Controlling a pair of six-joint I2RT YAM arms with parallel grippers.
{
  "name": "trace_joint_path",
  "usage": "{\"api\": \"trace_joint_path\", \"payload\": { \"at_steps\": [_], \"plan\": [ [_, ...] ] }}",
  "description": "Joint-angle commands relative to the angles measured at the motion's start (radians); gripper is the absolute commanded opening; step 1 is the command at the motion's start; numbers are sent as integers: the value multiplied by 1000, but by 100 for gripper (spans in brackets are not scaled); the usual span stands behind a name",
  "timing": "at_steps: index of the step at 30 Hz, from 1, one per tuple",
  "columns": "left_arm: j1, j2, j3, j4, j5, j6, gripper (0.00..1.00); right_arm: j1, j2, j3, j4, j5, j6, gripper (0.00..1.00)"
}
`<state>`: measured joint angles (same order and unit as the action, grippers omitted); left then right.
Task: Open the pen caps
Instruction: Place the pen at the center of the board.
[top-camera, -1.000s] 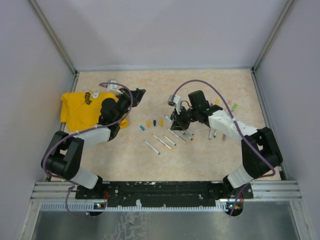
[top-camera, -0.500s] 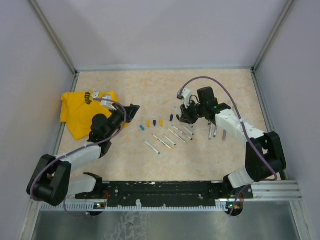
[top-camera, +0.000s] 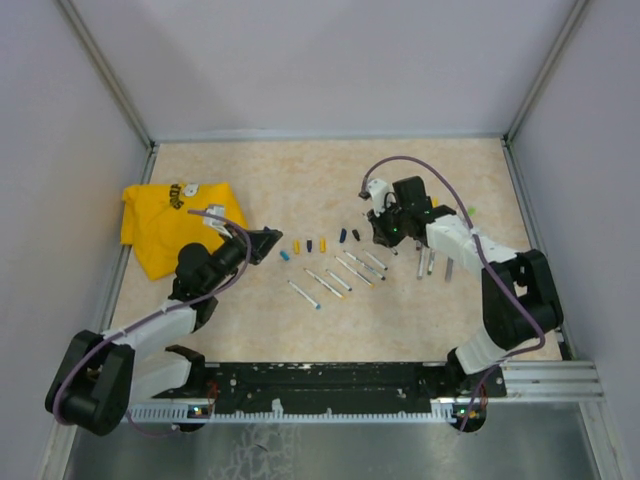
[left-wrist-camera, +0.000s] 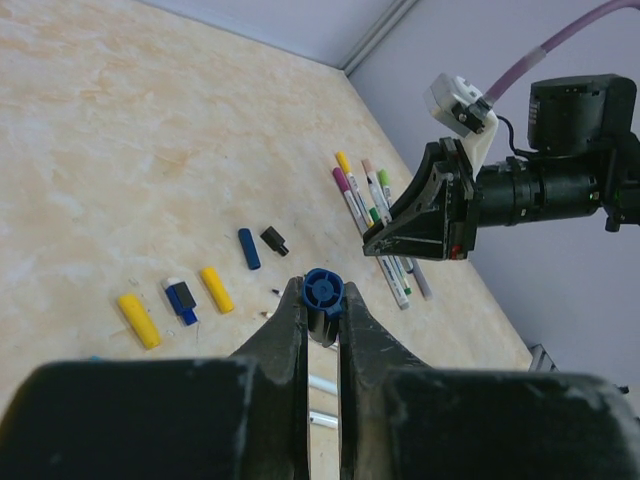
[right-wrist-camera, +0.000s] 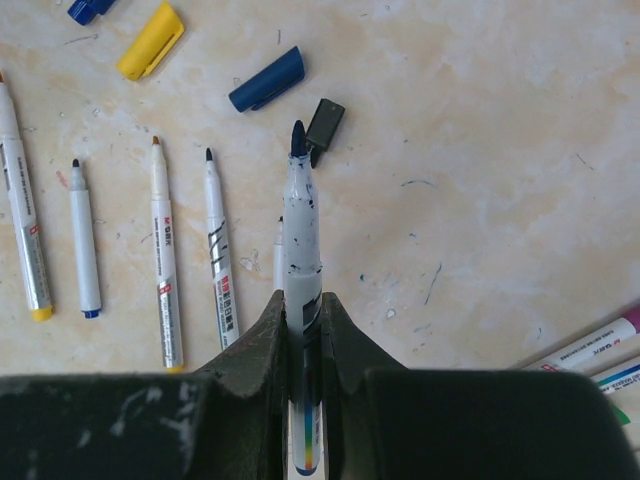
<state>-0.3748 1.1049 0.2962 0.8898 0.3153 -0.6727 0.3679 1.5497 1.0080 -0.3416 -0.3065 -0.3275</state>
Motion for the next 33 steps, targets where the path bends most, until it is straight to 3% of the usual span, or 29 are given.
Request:
{"api": "trace_joint_path", "payload": {
  "at_steps": [1,26,33],
  "plan": [
    [7,-17,-32,32,48,13,0,-12,18,40,20,54,11,0],
    [7,77,-48,160,143,-64,0,-14,216,112,-83,131,-6,0],
    [7,84,-48,167,150,-68,0,-14,250,138,-136,157,-24,4]
  ]
}}
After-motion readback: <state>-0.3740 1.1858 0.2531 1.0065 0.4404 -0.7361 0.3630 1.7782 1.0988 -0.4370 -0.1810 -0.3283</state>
